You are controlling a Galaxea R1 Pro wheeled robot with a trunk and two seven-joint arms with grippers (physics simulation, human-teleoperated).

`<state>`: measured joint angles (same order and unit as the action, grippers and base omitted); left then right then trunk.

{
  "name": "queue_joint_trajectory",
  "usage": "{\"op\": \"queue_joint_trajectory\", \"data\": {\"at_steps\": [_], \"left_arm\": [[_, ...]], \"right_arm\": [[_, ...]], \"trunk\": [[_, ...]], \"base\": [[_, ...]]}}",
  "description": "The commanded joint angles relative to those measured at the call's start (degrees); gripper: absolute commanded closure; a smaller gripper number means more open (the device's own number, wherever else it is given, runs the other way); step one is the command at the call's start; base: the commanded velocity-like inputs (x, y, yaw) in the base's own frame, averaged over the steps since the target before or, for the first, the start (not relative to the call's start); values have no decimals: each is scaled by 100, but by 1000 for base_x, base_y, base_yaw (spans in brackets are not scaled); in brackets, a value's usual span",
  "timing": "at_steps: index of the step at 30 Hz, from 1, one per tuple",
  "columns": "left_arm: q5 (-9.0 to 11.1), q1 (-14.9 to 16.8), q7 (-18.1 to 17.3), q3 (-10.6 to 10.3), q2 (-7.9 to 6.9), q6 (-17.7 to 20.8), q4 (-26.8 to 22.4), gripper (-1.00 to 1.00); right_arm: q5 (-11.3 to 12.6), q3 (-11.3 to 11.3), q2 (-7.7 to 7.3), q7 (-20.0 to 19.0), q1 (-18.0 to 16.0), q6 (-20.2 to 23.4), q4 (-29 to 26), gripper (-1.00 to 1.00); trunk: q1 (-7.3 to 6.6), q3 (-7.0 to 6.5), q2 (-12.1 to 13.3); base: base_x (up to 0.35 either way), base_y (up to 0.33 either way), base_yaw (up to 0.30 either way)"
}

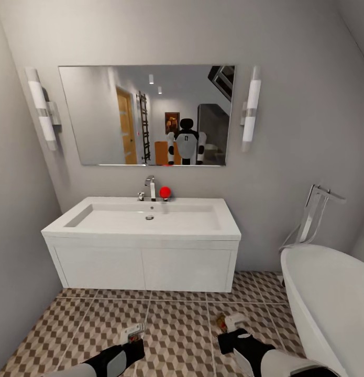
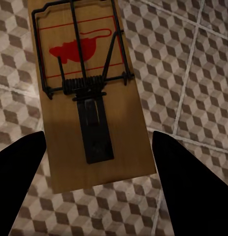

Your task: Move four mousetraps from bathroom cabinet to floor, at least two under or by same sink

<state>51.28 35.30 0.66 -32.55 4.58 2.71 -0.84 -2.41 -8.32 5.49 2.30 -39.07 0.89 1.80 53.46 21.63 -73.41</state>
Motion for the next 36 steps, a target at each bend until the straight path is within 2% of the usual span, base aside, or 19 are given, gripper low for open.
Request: {"op": "queue_joint_trajectory", "data": {"at_steps": [1,3,4,5,6,12,26,31,32,36], "left_arm": [[32,4,8,-52,23,19,-4,100],[-134,4,18,-61,99,12,4,100],[-288,4,48,-64,132,3,13,100],[-419,4,127,-66,150,-7,20,100],[-457,4,165,-67,156,-10,21,100],[-531,4,227,-68,195,-12,14,100],[-540,4,233,-68,186,-50,13,100],[-705,168,221,-233,26,-198,-150,100],[-738,201,211,-249,32,-200,-182,100],[-625,331,181,-182,165,-269,-313,100]], "right_arm": [[60,-38,-25,21,-9,3,12,100],[309,-38,-110,19,-7,-21,12,100],[405,-38,-150,21,-5,-41,8,100],[465,-38,-174,23,-5,-54,6,100],[481,-38,-179,22,-4,-57,7,100],[503,-38,-187,16,0,-62,9,100],[498,-38,-185,8,1,-63,6,100],[607,-1,-22,177,-164,-223,-160,100],[601,-3,10,210,-197,-255,-193,100],[561,-5,-12,144,-235,-309,-324,100]], "trunk": [[0,6,-4],[0,6,-4],[0,6,-4],[0,6,-4],[0,6,-4],[0,6,-4],[0,6,-4],[0,6,-4],[0,6,-4],[0,6,-4]], "base": [[0,0,0],[0,0,0],[0,0,0],[0,0,0],[0,0,0],[0,0,0],[0,0,0],[0,0,0],[0,0,0],[0,0,0]]}}
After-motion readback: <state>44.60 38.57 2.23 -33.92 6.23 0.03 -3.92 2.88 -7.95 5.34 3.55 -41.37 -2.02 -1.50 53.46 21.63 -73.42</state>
